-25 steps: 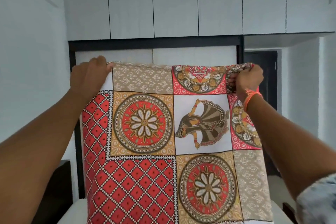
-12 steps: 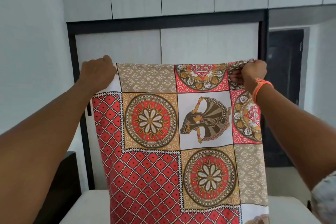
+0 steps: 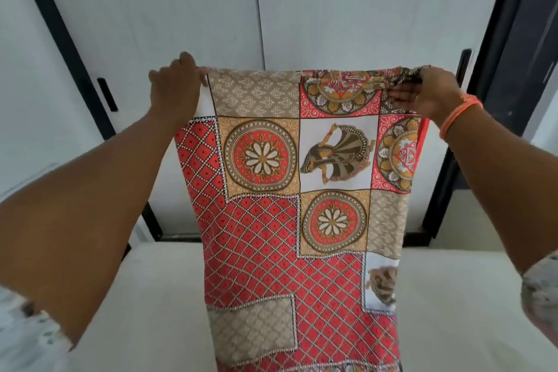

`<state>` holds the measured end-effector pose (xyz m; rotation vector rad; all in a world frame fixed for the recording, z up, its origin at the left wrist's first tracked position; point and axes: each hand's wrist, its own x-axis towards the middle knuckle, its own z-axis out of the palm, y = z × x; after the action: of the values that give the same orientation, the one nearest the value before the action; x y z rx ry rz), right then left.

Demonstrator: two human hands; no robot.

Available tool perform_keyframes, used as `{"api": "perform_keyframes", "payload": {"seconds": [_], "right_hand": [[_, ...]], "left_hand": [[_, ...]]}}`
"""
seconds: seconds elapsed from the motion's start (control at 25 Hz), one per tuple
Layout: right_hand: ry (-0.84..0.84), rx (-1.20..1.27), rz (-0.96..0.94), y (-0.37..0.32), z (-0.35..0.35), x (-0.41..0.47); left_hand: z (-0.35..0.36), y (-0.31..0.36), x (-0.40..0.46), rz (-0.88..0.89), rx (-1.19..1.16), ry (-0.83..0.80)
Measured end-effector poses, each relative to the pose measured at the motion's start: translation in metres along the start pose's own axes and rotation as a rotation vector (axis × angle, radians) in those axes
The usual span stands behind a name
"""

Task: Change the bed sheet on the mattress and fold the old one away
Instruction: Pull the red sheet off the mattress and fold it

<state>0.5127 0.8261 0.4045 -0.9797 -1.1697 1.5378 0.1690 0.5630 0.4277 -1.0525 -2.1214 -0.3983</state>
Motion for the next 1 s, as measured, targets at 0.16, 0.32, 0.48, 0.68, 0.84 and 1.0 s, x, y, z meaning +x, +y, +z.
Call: {"api": "perform_keyframes", "payload": {"seconds": [0.16, 0.32, 0.48, 0.68, 0.84, 1.0], "right_hand": [[0.006, 0.065, 0.11, 0.087, -0.017, 0.042], [-0.019, 0.001, 0.316, 0.199, -0.044, 0.041], [-0.094, -0.047, 0.515, 0.314, -0.1, -0.009], [0.152, -0.016, 0.786, 0.442, -0.171, -0.093], [0.384, -0.027, 0.889, 0.507, -0.192, -0.162], [0.383, -0.531, 0.884, 0.564, -0.222, -0.214]], "left_hand": [[0.081, 0.005, -0.03, 0.048, -0.17, -0.298], [0.161, -0.007, -0.121, 0.048, -0.166, -0.643], [0.219, -0.018, -0.256, 0.116, -0.218, -0.699], [0.258, -0.029, -0.425, 0.284, -0.111, -0.884], [0.27, -0.035, -0.524, 0.396, -0.266, -0.914], [0.268, -0.04, -0.607, 0.427, -0.212, -1.147]]}}
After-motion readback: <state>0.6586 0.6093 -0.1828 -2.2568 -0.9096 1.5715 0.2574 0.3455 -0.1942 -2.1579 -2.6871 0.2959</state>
